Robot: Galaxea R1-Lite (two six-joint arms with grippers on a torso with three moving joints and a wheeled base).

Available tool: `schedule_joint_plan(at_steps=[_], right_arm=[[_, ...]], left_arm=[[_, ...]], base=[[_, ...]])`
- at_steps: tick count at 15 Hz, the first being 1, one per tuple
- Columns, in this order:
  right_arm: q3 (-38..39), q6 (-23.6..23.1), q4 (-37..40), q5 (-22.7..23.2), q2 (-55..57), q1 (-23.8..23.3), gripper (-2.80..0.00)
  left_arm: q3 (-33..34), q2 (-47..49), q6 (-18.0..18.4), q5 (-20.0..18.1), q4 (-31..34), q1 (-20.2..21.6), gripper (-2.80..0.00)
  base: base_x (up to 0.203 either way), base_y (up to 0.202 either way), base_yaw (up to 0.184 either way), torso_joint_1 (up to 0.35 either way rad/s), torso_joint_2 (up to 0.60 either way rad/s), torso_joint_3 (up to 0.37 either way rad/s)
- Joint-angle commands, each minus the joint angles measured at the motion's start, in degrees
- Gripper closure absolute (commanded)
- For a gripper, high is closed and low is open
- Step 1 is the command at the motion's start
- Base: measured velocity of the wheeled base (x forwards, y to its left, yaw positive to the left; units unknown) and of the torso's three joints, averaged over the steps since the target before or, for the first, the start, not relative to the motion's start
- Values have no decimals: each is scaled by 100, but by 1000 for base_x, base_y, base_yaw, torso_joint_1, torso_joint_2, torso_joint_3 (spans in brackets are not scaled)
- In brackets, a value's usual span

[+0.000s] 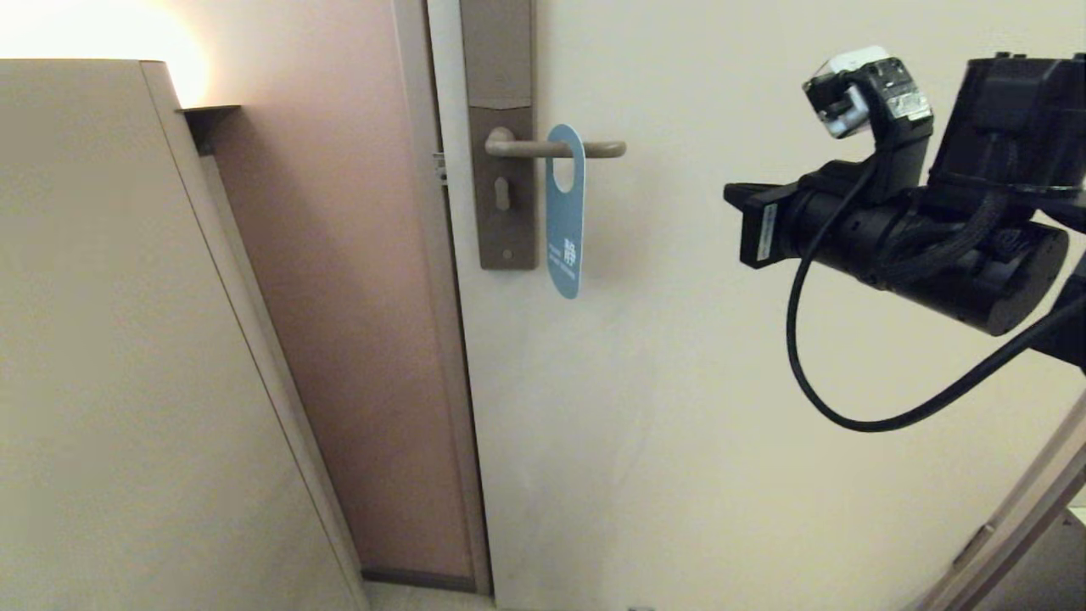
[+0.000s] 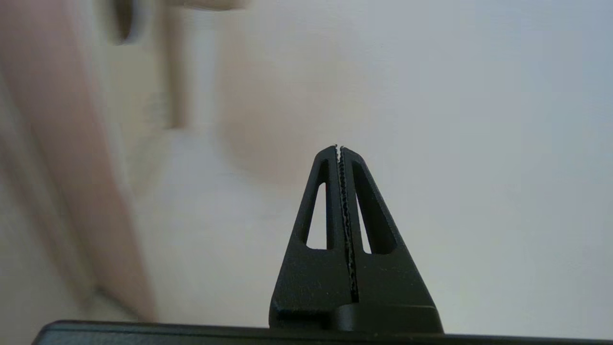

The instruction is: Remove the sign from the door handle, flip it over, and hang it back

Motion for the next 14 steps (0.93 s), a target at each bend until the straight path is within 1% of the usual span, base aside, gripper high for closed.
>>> schedule_joint_plan(at_steps=[1,3,6,10,12,14], right_arm=[[221,-52,74,-423,-590,-108,0],[490,-70,469,-648,-1171,-386,0],[977,-71,1121,-823,-2168,-1013,0],[1928,-75,1858,-977,-3711,-1576,0],[2674,-84,2046,-953,-4458,-2071,0],[3614,-88,2107,-798,-5269,-2393,0]], left_arm=[[0,9,1,-1,2,-4,0],[0,9,1,-1,2,-4,0],[0,9,1,-1,2,-4,0],[0,9,1,-1,2,-4,0],[0,16,1,-1,2,-4,0],[0,9,1,-1,2,-4,0]], base=[[0,0,0,0,0,0],[0,0,0,0,0,0],[0,0,0,0,0,0],[0,0,0,0,0,0],[0,0,0,0,0,0],[0,0,0,0,0,0]])
